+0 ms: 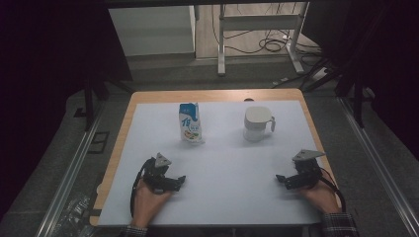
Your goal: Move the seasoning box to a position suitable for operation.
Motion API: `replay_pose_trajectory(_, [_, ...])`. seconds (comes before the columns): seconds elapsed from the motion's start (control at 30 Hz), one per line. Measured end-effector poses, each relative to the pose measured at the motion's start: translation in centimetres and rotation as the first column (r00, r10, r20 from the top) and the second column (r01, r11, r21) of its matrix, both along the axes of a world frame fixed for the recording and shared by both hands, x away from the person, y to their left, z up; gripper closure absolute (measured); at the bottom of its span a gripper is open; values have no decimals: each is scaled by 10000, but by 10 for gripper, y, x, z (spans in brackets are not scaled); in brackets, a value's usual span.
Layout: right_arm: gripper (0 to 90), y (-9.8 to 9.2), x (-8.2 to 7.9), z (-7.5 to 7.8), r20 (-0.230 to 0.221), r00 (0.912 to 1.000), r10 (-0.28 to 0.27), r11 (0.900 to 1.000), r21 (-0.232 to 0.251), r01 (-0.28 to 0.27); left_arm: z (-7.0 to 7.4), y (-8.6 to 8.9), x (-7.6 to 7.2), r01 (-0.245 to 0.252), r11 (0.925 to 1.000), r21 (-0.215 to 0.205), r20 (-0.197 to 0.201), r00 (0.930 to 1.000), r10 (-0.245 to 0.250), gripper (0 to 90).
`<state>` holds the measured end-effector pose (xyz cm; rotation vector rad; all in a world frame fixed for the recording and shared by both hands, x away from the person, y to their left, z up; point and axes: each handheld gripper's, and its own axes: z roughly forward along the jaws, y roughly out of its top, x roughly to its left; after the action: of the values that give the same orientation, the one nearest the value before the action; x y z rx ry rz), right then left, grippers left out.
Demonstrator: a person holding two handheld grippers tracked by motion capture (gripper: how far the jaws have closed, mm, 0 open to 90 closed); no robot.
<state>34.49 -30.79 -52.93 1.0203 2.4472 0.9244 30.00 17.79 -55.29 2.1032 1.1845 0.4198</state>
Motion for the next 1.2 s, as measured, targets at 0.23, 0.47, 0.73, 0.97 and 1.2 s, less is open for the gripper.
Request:
replay_pose_trajectory(0.23, [0,0,0,0,-16,10000,-17,10000,8,17,0,0,0,-10,10000,-12,23,10000,10,18])
replay_pose_trajectory(0.47, [0,0,0,0,-27,10000,-31,10000,16,31,0,0,0,-7,10000,-15,26,10000,7,19])
replay_pose_trajectory(0.73, [0,0,0,0,-29,10000,-62,10000,43,62,0,0,0,-11,10000,-26,26,10000,11,19])
replay_pose_trajectory(0.97, [115,2,-4,5,112,9999,-31,10000,-6,31,0,0,0,-17,10000,-39,22,10000,17,20])
replay_pose_trajectory(1.2, [192,1,-2,17,406,9985,-355,9984,457,337,0,1,0,-15,10000,-41,16,10000,15,21])
